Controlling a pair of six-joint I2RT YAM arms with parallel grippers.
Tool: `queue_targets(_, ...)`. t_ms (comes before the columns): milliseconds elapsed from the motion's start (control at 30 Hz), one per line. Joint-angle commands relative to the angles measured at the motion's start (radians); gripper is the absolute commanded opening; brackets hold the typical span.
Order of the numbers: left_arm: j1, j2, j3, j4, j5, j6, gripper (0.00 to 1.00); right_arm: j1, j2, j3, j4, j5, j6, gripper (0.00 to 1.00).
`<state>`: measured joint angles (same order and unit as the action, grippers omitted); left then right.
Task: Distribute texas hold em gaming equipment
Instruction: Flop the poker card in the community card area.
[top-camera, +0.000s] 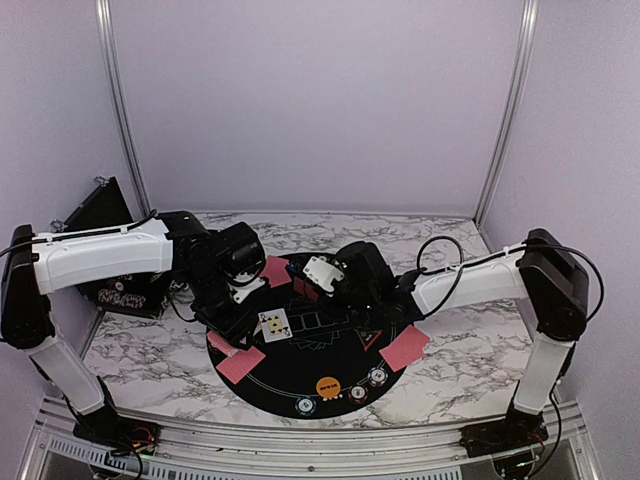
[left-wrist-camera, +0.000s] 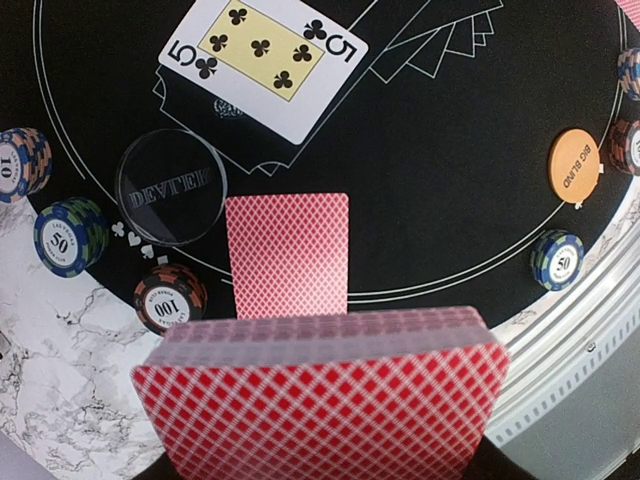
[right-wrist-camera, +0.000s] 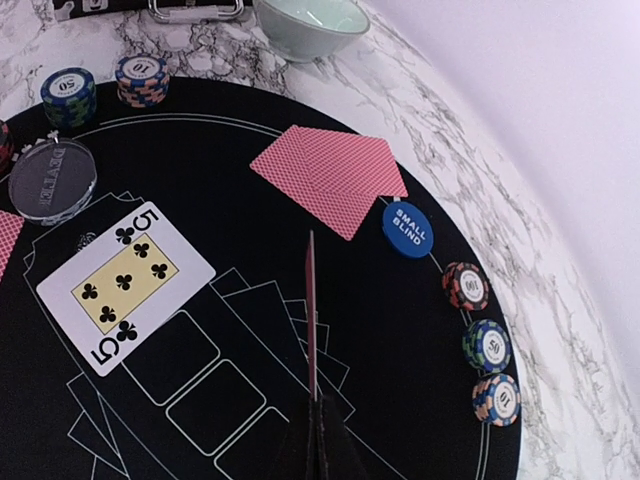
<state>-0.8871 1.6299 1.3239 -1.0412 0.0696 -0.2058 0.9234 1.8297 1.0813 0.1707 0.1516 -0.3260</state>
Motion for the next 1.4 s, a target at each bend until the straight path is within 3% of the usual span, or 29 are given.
queue_targets(0,0.006,-0.042,-0.007,-0.006,-0.007,-0.013,0.58,0.033,0.003,-0.022,0.117,0.095,-0.103,0.0)
queue_targets(667,0.006,-0.045,-0.006,-0.006,-0.005,-0.017,0.58,0.134,0.078,-0.059,0.146,0.119,-0.136,0.0)
queue_targets(767,0.007,-0.047,-0.008,-0.007,-0.007,-0.016,0.58,0.153,0.056,-0.083,0.121,0.121,-0.112,0.05)
queue_targets(833,0.007,-0.046,-0.009,-0.006,-0.007,-0.016,0.58,0.161,0.031,-0.105,0.101,0.116,-0.085,0.09)
queue_targets(1133,0.006,-0.04,-0.007,-0.006,-0.005,-0.014,0.58,0.151,-0.086,-0.199,0.011,0.08,0.118,0.44)
queue_targets(1200,0.007,-0.039,-0.006,-0.006,-0.005,-0.013,0.58,0.123,-0.087,-0.171,-0.042,0.067,0.195,0.44)
queue_targets(1367,0.006,-0.036,-0.004,-0.006,-0.001,-0.011,0.58,0.015,-0.041,-0.033,-0.221,-0.002,0.41,0.31)
